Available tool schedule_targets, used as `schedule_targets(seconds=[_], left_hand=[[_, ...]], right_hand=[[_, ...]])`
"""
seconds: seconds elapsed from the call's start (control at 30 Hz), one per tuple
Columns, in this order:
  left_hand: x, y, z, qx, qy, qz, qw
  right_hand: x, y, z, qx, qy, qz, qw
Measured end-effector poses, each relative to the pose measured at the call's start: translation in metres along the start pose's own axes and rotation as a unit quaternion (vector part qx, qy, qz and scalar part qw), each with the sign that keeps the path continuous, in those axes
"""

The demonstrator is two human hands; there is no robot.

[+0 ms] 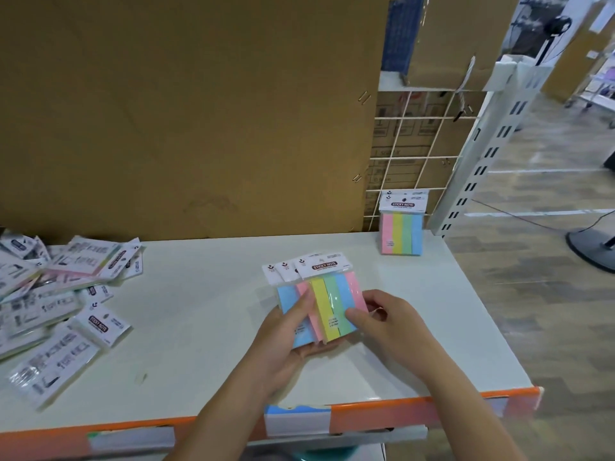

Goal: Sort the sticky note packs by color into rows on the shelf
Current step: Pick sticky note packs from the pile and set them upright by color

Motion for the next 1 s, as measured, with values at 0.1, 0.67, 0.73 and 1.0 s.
schedule_targets(seconds=[0.1,0.67,0.73,1.0], left_hand=[[0.002,0.001,0.001,0.016,-0.008,-0.011,1.0],[0.018,0.027,-0.02,0.067,0.097,0.032,0.993],[0.016,0.023,-0.02,0.059,0.079,0.023,0.995],[0.008,0.014,-0.026,0.023,0.05,0.022,0.998]], right_hand=[[0.003,-0.002,-0.001,-0.043,-0.006,-0.011,0.999],[0.084,-0.013,-0.031,0.085,0.068,-0.001,0.994],[0.103,-0.013,-0.03,0.05,0.089,0.012,0.995],[0.136,-0.001,-0.022,-0.048,0.108,0.038,0.992]])
Point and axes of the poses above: each hand's wrist, its own x-axis towards the middle knuckle, its own z-axis out of the palm, y = z × x, the point moved 9 cm from there along x, towards the middle knuckle, and after that the axes turned 1 degree about -x, right-handed, at the moved point
